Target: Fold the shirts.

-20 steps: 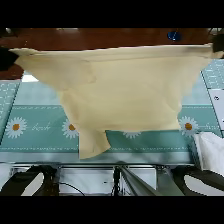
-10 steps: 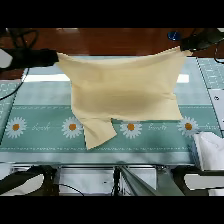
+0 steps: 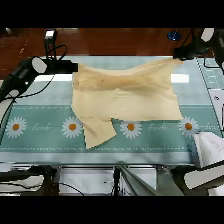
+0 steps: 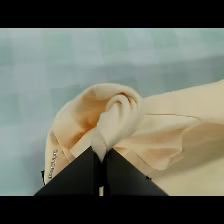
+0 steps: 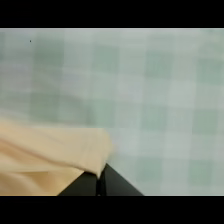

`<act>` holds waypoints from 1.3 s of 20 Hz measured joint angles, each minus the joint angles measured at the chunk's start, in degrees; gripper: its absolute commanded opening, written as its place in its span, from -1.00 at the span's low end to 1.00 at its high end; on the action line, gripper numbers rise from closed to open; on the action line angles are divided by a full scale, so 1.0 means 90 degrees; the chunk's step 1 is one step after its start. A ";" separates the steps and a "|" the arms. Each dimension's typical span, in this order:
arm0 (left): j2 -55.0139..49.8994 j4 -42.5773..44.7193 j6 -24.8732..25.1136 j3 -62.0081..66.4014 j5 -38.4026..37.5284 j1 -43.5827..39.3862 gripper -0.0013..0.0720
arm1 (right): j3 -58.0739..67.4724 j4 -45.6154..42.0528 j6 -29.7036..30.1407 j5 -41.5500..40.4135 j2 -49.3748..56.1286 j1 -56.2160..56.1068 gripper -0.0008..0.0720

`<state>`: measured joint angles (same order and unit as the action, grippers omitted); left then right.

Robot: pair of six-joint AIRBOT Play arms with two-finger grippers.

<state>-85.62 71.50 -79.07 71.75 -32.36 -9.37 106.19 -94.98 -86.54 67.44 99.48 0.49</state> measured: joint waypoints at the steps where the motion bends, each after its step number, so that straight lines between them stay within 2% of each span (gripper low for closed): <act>1: -0.0056 -0.0002 0.0002 0.0005 -0.0041 -0.0019 -0.71 | 0.0002 0.0061 0.0007 0.0049 0.0044 0.0015 -0.50; 2: -0.0090 -0.0005 0.0007 0.0036 -0.0063 -0.0029 -0.38 | 0.0015 0.0102 0.0027 0.0090 0.0068 0.0027 -0.27; 3: -0.0112 -0.0012 0.0019 0.0102 -0.0063 -0.0032 -0.10 | 0.0044 0.0107 0.0090 0.0119 0.0063 0.0034 -0.25; 4: -0.0119 -0.0012 0.0019 0.0206 -0.0085 -0.0029 0.12 | 0.0075 0.0109 0.0124 0.0136 0.0022 0.0051 -0.05; 5: -0.0119 -0.0007 0.0019 0.0335 -0.0138 -0.0010 0.31 | 0.0121 0.0107 0.0172 0.0153 -0.0053 0.0068 0.50; 6: -0.0107 0.0015 0.0022 0.0500 -0.0231 0.0022 0.47 | 0.0175 0.0083 0.0219 0.0182 -0.0165 0.0095 0.67; 9: 0.0019 0.0430 0.0027 0.1161 -0.0918 0.0211 0.50 | 0.0357 -0.0126 0.0260 0.0476 -0.0605 0.0335 0.66; 13: 0.0175 0.1562 -0.0505 0.1666 -0.2997 0.0794 0.50 | 0.0447 -0.0532 0.0287 0.1479 -0.1049 0.1375 0.63; 15: 0.0228 0.1642 -0.0600 0.1506 -0.3818 0.1195 0.50 | 0.0340 -0.0046 0.0403 0.2096 -0.1141 0.2198 0.49; 17: 0.0267 0.1222 -0.0512 0.1095 -0.4333 0.1581 0.50 | 0.0083 0.0916 0.0546 0.2633 -0.1180 0.3065 0.49; 20: 0.0294 0.0073 -0.0039 0.0165 -0.4767 0.1994 0.51 | -0.0478 0.2370 0.0726 0.3082 -0.1214 0.4056 0.49; 22: 0.0301 -0.0556 0.0274 -0.0476 -0.4911 0.2123 0.51 | -0.0908 0.2892 0.0814 0.3198 -0.1231 0.4381 0.49; 26: 0.0306 -0.1343 0.0675 -0.1491 -0.5051 0.2220 0.51 | -0.1812 0.3347 0.1015 0.3172 -0.1231 0.4551 0.49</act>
<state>-82.87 59.42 -72.99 58.33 -77.82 10.61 89.89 -64.86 -77.41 95.98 88.40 41.45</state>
